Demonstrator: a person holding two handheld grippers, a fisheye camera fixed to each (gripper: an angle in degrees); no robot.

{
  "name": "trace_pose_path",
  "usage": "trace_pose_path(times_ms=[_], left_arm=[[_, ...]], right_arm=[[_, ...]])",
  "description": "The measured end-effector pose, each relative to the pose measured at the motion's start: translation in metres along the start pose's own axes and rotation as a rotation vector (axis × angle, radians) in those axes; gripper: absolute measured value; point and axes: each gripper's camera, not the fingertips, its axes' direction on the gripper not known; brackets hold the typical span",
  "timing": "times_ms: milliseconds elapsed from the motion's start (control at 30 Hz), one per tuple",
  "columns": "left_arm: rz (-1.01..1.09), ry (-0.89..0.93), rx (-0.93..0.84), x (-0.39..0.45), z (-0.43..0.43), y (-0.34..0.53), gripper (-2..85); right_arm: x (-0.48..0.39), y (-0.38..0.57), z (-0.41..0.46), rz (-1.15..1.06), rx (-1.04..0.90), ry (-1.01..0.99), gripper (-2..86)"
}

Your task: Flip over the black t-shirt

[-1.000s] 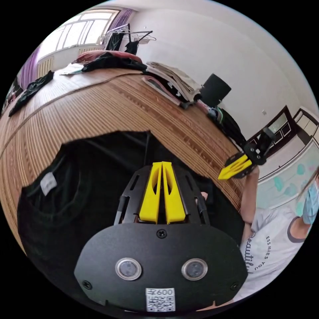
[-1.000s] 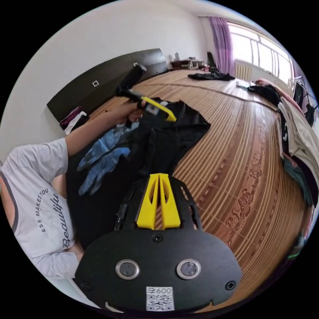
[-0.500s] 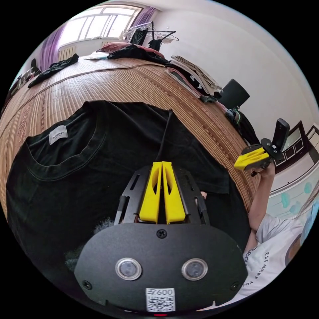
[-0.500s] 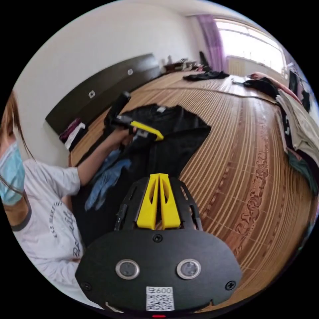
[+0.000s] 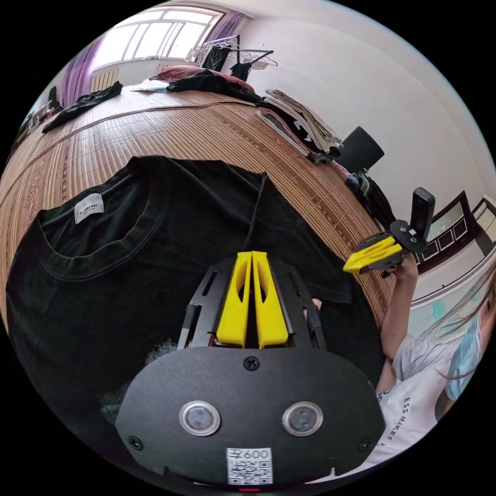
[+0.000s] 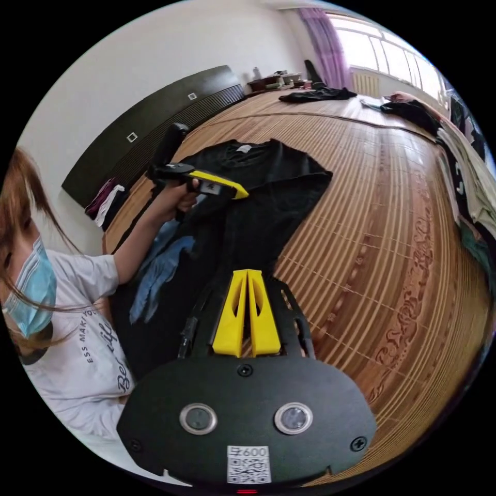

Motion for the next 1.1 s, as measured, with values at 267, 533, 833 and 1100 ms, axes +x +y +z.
trace_pose_path(times_ms=[267, 533, 833, 1100], left_arm=[[0.171, 0.41, 0.007, 0.056, -0.027, 0.005, 0.2], [0.252, 0.393, -0.269, 0.099, 0.06, 0.022, 0.1], [0.271, 0.367, -0.328, 0.103, 0.06, 0.041, 0.1], [0.326, 0.361, -0.357, 0.109, 0.048, 0.056, 0.0]], right_arm=[[0.006, 0.016, 0.001, 0.061, -0.064, -0.021, -0.8], [-0.019, 0.018, -0.007, 0.044, -0.098, 0.046, -0.8], [-0.021, 0.021, -0.018, 0.079, -0.084, 0.017, -0.8], [-0.03, 0.02, -0.028, 0.073, -0.094, 0.037, -0.8]])
